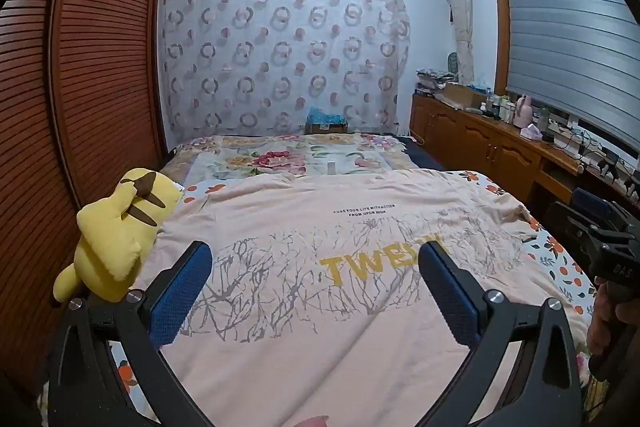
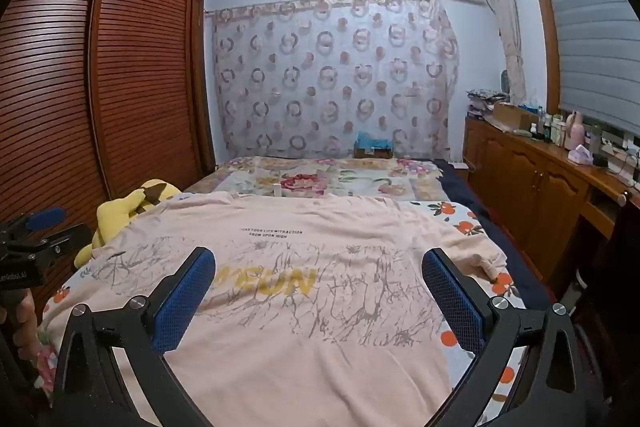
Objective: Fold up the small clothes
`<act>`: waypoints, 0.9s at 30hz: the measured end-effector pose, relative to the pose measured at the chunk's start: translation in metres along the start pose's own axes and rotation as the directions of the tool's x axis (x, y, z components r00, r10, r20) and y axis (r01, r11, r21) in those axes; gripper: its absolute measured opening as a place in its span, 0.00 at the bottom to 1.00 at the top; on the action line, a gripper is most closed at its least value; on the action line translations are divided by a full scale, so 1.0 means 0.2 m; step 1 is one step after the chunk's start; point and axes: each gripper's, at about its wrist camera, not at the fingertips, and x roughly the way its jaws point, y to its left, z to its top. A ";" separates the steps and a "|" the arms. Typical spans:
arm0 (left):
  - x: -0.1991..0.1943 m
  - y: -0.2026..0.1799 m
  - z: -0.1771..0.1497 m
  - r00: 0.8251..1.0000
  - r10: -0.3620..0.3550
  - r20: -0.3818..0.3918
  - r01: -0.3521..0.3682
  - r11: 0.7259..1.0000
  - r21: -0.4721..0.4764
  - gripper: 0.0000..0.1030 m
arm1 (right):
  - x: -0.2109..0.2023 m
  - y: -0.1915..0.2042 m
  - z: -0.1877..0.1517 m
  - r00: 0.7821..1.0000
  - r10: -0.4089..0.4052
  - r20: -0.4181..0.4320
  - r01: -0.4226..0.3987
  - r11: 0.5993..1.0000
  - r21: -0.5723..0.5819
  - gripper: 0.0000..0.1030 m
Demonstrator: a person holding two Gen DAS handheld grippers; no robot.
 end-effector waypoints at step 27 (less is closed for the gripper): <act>-0.04 0.02 0.02 1.000 0.010 0.018 -0.011 1.000 0.021 1.00 | -0.03 0.00 0.00 1.000 0.012 0.011 -0.012 1.000 0.011 1.00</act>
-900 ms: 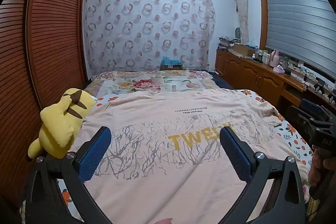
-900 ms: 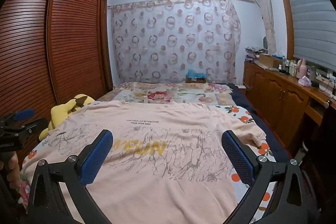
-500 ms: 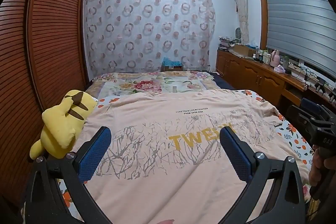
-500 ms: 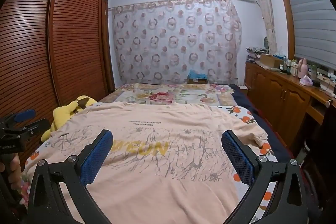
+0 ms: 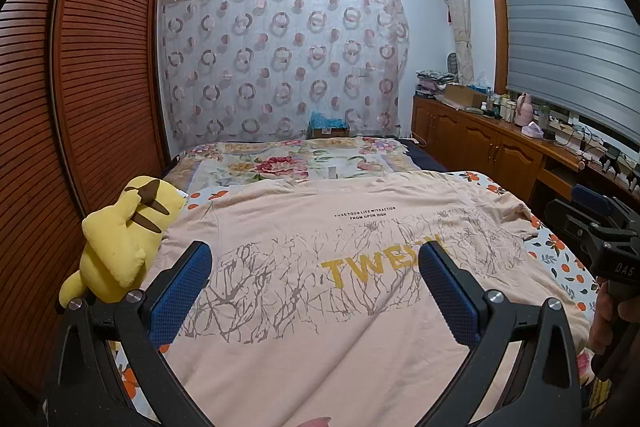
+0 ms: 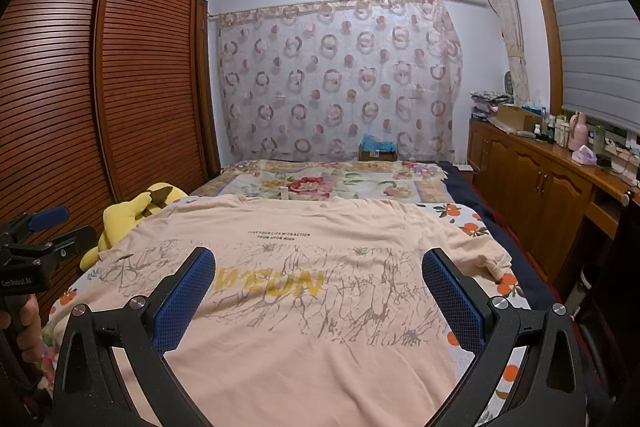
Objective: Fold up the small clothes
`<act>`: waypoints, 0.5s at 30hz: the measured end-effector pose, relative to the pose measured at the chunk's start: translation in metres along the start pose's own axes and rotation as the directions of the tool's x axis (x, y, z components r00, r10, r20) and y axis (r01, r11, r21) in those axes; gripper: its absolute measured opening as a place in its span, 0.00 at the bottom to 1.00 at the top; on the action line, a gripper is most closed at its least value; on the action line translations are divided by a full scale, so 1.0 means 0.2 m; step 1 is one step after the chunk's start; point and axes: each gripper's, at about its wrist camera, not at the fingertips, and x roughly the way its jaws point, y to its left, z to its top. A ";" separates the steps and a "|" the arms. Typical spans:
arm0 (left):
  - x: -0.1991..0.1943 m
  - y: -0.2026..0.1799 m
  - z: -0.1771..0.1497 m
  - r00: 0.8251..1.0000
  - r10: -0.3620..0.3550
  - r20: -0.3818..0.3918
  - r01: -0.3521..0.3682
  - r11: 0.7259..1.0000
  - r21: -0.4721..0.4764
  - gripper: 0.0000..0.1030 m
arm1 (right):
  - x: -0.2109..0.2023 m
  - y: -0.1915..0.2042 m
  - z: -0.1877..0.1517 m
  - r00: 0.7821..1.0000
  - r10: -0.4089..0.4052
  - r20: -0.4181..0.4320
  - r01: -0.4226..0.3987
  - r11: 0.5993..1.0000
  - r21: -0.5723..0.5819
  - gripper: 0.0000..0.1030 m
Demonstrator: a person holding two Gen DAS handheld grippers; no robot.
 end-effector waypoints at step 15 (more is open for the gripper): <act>0.00 -0.02 -0.01 1.000 0.003 0.004 -0.003 1.000 0.006 1.00 | 0.00 0.01 0.00 1.000 0.004 -0.004 -0.004 1.000 -0.001 1.00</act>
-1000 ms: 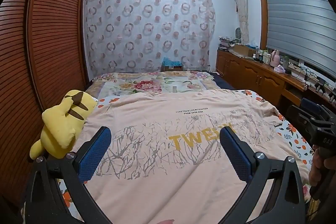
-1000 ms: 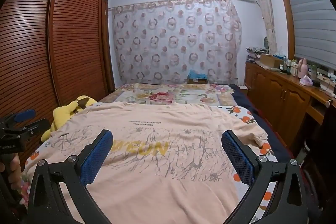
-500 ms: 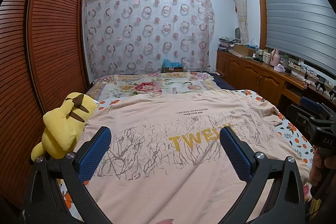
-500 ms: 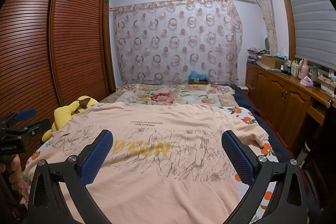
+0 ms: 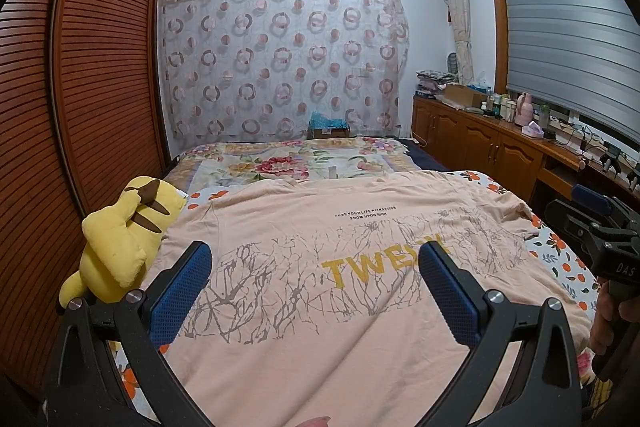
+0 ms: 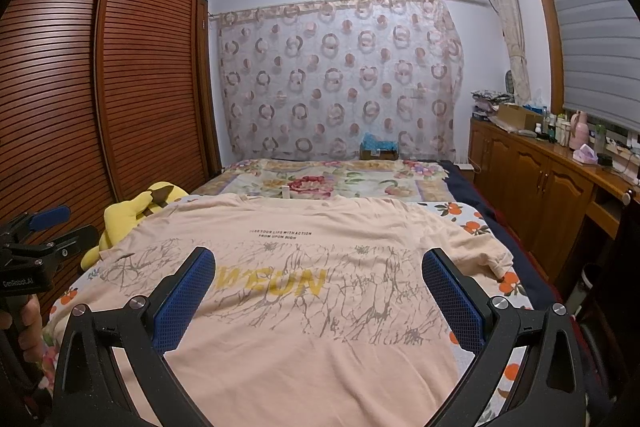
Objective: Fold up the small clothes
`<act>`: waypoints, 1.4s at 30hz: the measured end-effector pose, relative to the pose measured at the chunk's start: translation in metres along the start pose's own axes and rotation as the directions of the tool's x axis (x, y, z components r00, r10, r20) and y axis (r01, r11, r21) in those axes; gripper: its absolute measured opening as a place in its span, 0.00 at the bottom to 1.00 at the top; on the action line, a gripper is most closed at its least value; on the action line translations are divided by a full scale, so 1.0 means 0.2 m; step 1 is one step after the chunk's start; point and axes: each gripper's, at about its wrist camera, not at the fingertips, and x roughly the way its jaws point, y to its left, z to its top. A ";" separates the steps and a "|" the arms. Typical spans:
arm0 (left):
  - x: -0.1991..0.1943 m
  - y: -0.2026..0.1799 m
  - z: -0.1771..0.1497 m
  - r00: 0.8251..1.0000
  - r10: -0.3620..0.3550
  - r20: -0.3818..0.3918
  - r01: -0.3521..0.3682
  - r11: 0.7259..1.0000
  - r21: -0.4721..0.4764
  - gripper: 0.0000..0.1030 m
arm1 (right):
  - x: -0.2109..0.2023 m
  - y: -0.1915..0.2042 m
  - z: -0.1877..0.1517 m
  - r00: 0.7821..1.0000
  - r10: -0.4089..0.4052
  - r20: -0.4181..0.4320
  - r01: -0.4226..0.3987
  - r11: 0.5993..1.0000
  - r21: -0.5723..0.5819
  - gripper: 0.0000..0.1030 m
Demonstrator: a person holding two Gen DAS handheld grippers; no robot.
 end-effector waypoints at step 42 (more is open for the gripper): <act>0.00 0.00 0.01 1.000 0.003 0.003 -0.003 1.000 0.005 1.00 | 0.02 -0.01 -0.01 1.000 0.019 0.004 -0.019 1.000 -0.004 1.00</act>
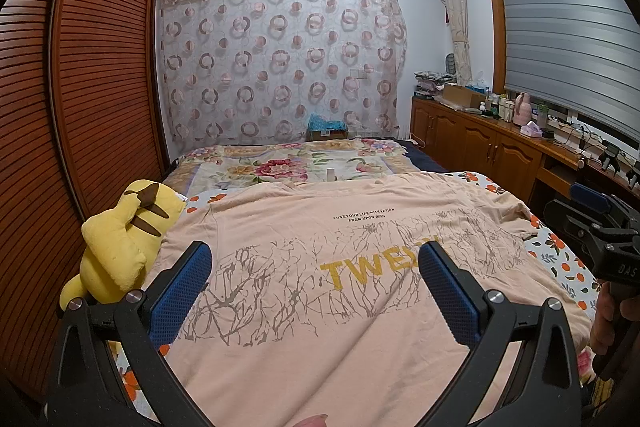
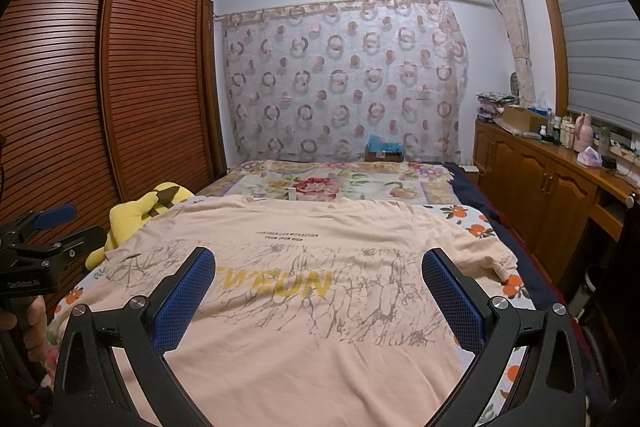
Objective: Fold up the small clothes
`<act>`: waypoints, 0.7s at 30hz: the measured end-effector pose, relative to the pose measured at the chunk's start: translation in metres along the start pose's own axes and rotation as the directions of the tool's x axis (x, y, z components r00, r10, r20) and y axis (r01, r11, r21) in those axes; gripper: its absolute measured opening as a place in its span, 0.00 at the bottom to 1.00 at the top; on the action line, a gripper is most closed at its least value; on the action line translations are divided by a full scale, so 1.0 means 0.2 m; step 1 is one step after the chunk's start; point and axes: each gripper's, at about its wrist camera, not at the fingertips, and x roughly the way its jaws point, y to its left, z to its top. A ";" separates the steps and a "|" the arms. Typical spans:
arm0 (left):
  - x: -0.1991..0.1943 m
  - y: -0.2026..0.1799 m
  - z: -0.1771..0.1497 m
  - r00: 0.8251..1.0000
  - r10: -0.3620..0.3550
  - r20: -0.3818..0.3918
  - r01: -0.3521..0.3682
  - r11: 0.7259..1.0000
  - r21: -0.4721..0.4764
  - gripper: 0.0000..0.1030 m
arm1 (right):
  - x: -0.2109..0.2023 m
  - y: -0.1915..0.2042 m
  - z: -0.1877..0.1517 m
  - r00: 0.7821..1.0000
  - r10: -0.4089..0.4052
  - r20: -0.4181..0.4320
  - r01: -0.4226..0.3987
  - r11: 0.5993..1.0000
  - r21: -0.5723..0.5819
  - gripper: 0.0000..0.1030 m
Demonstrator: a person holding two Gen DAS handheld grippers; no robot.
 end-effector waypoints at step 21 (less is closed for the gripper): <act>0.17 0.13 -0.02 0.996 0.019 -0.084 -0.022 0.999 -0.031 1.00 | 0.14 -0.01 0.03 0.995 0.054 -0.084 -0.055 0.998 -0.016 1.00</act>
